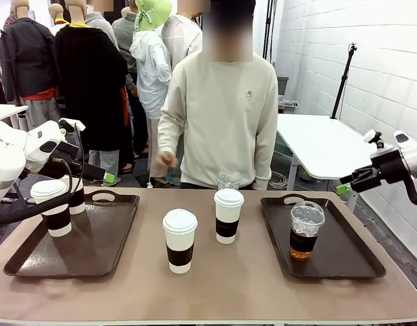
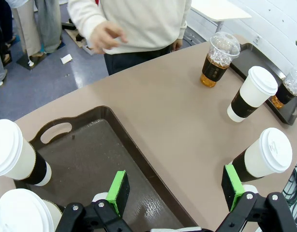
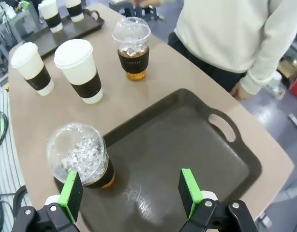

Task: Distribute the coffee onto the tray.
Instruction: Pick up another iced Americano from the middle of the table and place it on the right Handle tray.

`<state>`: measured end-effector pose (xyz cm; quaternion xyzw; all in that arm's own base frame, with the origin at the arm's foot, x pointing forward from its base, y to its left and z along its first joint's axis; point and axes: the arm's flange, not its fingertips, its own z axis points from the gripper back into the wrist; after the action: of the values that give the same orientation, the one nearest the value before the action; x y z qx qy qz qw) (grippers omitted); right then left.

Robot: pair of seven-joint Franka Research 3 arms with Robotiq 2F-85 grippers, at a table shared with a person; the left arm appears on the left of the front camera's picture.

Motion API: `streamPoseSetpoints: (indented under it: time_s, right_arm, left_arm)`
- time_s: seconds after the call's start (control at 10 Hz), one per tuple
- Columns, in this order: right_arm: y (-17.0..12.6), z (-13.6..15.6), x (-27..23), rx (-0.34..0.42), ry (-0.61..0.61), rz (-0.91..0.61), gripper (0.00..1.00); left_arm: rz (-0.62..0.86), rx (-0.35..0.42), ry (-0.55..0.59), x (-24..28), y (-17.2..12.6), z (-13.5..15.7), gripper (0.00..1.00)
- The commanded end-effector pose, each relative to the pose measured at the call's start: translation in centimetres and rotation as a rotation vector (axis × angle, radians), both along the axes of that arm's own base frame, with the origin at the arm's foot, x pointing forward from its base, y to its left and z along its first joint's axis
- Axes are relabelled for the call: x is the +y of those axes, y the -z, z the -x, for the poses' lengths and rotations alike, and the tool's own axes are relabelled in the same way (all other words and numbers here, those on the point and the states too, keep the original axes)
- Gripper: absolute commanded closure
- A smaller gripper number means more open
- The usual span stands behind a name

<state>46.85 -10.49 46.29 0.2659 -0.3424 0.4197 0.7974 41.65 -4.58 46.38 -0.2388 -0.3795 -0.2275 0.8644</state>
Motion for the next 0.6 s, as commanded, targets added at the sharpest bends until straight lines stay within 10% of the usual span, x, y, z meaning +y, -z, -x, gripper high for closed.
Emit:
streamPoseSetpoints:
  time_s: [0.0, 0.5]
  right_arm:
    - [-3.1, -1.8, 1.2, 0.087, -0.013, 0.129, 0.00]
    - [-8.3, -7.8, 8.7, 0.123, -0.080, 0.474, 0.00]
  left_arm:
    - [-0.015, 0.003, 0.006, 0.2, -0.3, 0.0, 0.00]
    - [-0.015, 0.003, 0.006, 0.2, -0.3, 0.0, 0.00]
